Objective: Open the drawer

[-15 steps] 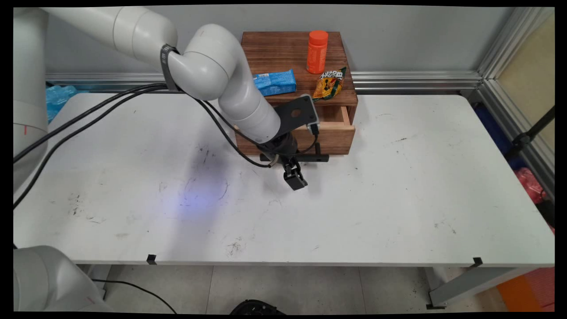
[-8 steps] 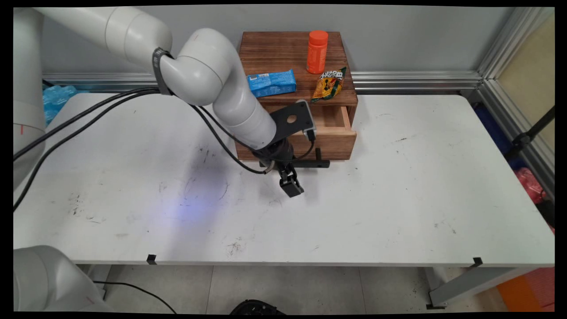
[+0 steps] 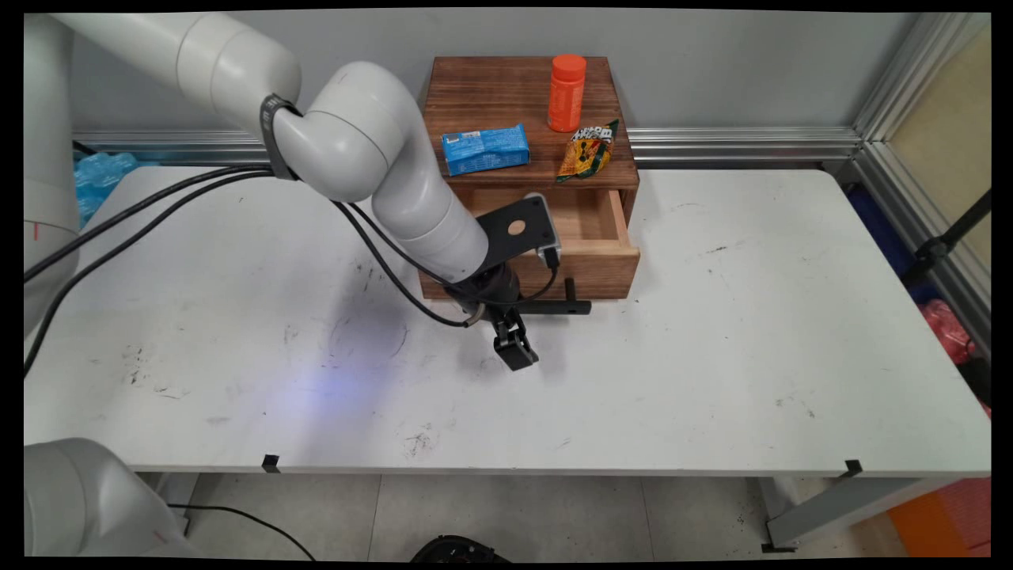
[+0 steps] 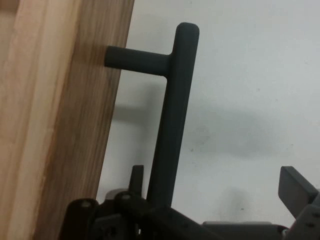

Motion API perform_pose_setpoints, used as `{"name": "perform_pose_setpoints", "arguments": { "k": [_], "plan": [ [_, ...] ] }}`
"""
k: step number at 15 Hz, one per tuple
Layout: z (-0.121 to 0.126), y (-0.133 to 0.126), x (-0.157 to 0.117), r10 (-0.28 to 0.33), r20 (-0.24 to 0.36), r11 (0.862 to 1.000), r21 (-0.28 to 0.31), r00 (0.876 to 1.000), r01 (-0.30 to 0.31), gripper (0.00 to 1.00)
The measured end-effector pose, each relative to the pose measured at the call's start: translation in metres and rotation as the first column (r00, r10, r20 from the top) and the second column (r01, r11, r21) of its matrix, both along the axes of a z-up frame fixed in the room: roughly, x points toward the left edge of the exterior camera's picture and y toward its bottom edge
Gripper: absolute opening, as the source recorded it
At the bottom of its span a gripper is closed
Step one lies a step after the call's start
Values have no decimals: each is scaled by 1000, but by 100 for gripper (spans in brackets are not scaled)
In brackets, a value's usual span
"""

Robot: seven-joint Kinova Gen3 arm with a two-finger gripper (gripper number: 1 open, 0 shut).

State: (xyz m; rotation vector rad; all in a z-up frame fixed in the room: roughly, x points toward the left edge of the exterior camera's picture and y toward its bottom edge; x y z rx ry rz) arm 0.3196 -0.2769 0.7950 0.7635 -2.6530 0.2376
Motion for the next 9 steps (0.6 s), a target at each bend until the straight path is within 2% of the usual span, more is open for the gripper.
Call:
{"name": "perform_pose_setpoints", "arguments": {
  "k": [9],
  "plan": [
    [-2, 19, -10, -4, 6, 1000, 14, 1000, 4, 100]
  ]
}}
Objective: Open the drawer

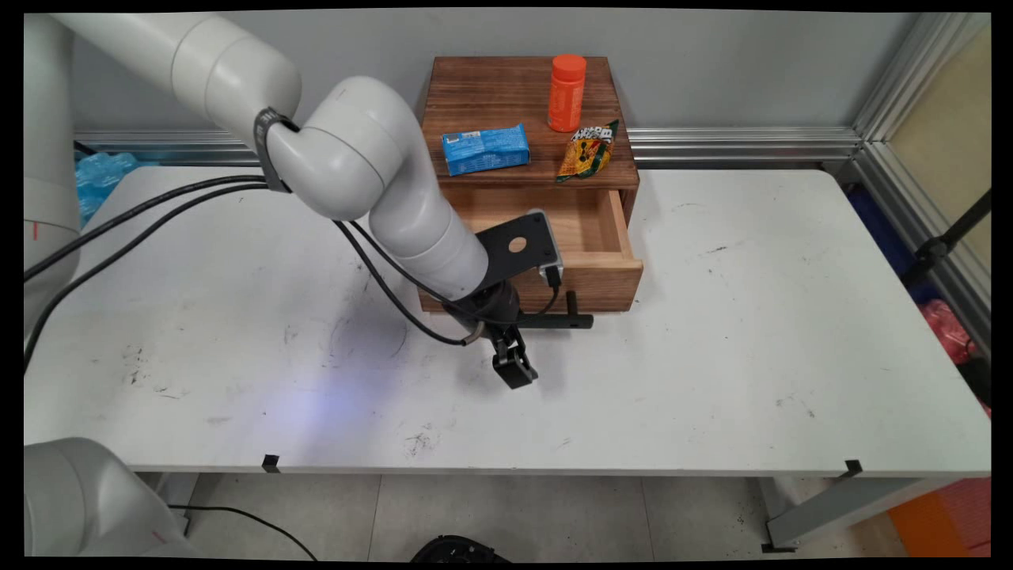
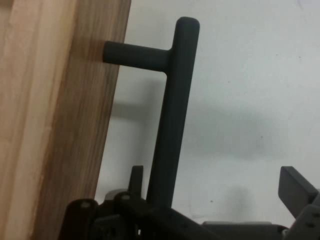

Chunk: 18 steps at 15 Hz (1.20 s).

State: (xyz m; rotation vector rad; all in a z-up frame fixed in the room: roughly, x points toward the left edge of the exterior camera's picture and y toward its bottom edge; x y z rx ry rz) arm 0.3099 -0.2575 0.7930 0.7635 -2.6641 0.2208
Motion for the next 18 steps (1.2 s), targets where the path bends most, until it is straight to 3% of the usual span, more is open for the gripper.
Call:
{"name": "perform_pose_setpoints", "arguments": {
  "k": [18],
  "plan": [
    [-3, 38, -32, 45, 3, 999, 4, 999, -45, 100]
  ]
}}
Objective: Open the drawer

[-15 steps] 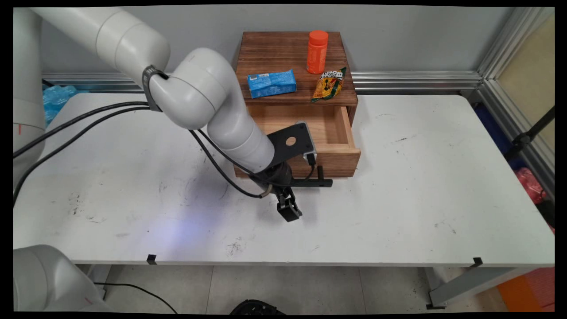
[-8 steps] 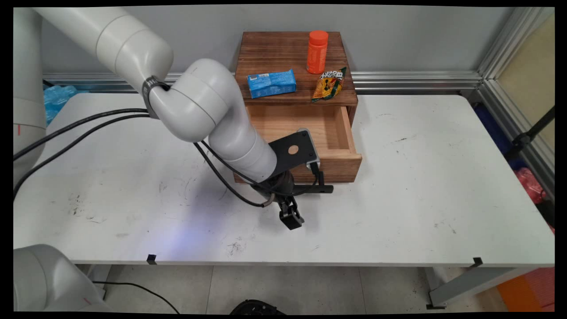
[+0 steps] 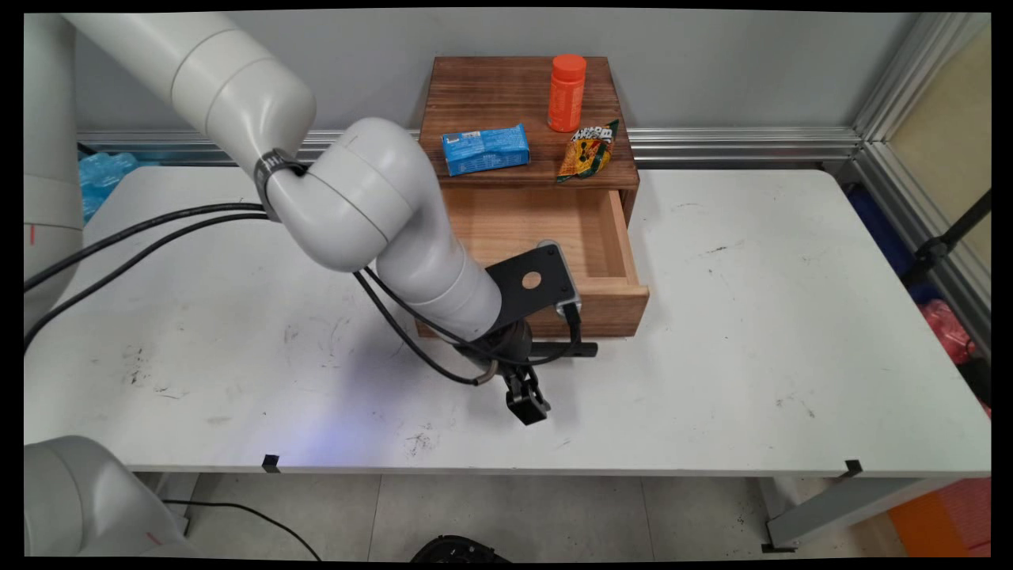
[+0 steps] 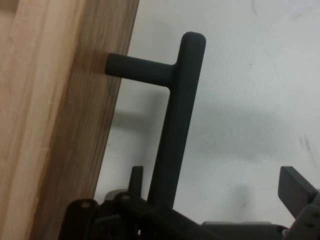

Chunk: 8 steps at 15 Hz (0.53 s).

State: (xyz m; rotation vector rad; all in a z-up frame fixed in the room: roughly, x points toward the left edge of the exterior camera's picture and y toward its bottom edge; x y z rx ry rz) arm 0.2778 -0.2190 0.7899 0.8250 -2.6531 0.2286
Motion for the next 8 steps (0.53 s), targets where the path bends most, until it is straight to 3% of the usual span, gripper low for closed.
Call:
{"name": "perform_pose_setpoints", "arguments": {
  "k": [8],
  "plan": [
    [3, 21, -11, 11, -3, 1000, 24, 1000, -11, 100]
  ]
}}
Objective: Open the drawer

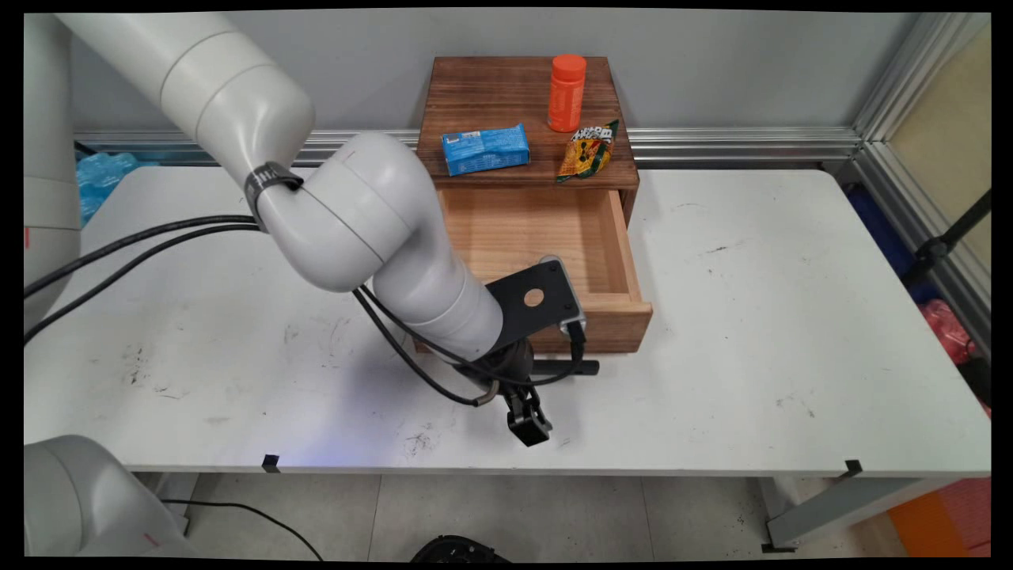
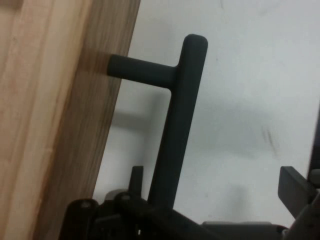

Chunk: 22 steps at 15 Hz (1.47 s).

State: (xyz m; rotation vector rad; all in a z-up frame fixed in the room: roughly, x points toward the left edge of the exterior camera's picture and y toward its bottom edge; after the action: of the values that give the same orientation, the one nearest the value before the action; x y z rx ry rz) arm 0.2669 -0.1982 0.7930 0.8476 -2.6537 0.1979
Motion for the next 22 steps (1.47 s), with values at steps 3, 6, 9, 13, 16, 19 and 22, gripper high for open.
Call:
{"name": "perform_pose_setpoints", "arguments": {
  "k": [3, 6, 9, 13, 16, 19, 22],
  "plan": [
    [1, 6, -3, 3, -1, 1000, 9, 1000, -3, 100],
    [1, 13, -4, 4, -1, 1000, 20, 1000, -4, 100],
    [2, 19, -5, 5, -1, 1000, 29, 1000, -5, 100],
    [3, 28, -7, 5, 0, 999, 43, 1000, -5, 100],
    [3, 33, -8, 3, 0, 999, 52, 1000, -3, 100],
    [4, 38, -9, 0, 0, 998, 60, 1000, 0, 100],
    [4, 42, -10, -5, 0, 998, 65, 1000, 5, 100]
  ]
}}
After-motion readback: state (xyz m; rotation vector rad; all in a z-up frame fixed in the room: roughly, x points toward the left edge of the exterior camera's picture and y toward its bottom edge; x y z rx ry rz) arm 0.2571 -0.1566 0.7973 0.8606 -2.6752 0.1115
